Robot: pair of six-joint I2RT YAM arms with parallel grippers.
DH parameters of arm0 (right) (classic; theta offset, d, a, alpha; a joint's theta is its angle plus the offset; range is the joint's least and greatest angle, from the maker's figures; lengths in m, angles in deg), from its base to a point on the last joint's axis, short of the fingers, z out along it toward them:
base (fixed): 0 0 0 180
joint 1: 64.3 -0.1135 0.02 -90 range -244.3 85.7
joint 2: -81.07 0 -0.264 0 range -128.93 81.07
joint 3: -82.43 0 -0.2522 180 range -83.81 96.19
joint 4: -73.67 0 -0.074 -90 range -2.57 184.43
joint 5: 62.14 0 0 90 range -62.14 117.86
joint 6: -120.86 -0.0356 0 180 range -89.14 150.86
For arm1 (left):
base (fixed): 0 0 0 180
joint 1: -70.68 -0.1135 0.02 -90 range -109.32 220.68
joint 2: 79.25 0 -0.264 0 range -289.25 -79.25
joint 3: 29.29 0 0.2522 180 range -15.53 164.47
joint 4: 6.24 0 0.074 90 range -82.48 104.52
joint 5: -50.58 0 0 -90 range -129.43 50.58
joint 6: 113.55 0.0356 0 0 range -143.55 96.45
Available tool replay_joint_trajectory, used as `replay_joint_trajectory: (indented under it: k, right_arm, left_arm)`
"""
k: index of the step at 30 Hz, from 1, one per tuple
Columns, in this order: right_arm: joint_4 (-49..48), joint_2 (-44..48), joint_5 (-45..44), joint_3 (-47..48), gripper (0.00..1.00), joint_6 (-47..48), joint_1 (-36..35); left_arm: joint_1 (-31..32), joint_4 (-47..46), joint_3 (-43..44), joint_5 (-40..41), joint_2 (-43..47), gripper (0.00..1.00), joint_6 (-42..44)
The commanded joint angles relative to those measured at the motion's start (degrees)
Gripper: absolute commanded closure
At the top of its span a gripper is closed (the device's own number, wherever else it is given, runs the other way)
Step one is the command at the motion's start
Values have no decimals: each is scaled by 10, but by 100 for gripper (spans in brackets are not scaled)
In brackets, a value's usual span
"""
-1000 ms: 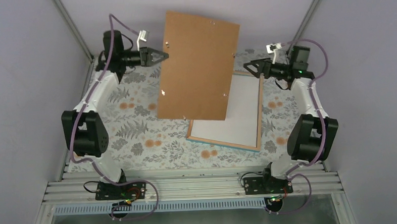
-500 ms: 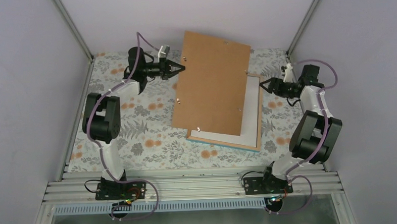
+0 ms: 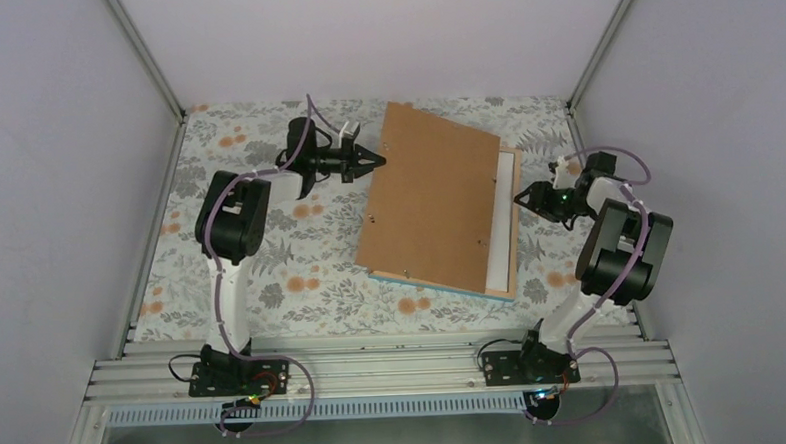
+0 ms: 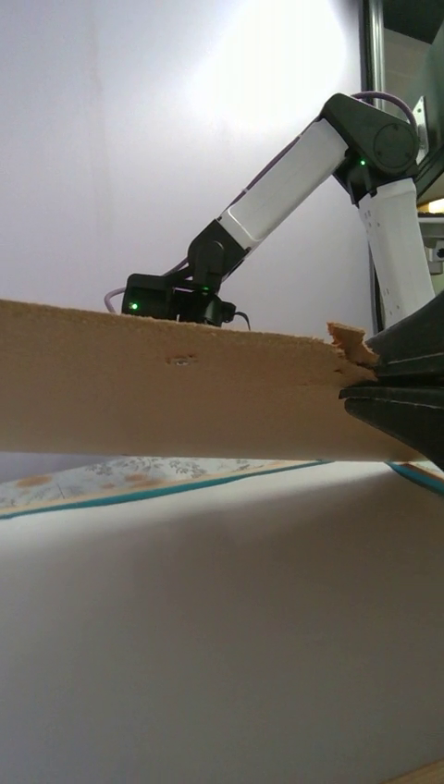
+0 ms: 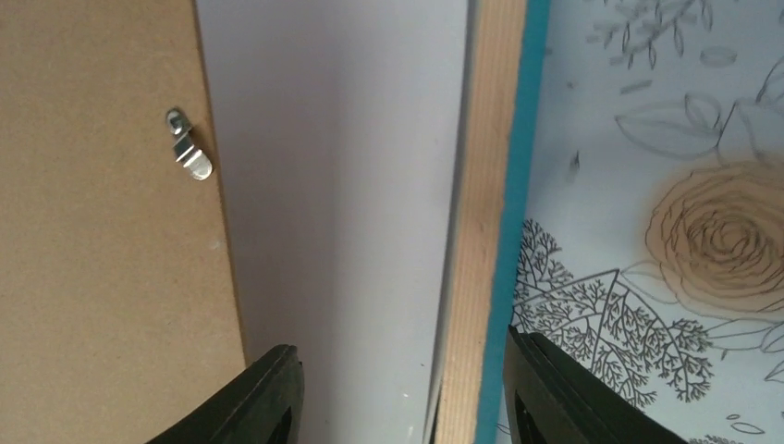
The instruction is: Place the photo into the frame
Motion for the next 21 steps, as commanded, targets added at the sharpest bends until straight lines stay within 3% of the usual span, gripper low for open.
replay_joint_trajectory:
  k: [1,15,21]
  right_arm:
    - [-8,-32,-7,-17,47,-4,3]
    - [-9,-82,10,-5,47,-4,2]
    - [-8,-87,11,-6,47,-4,2]
  left_arm:
    - [11,-37,32,5,-22,98,-18]
    - [33,-28,120,18,-119,98,9]
    - [46,18,168,22,-150,98,47]
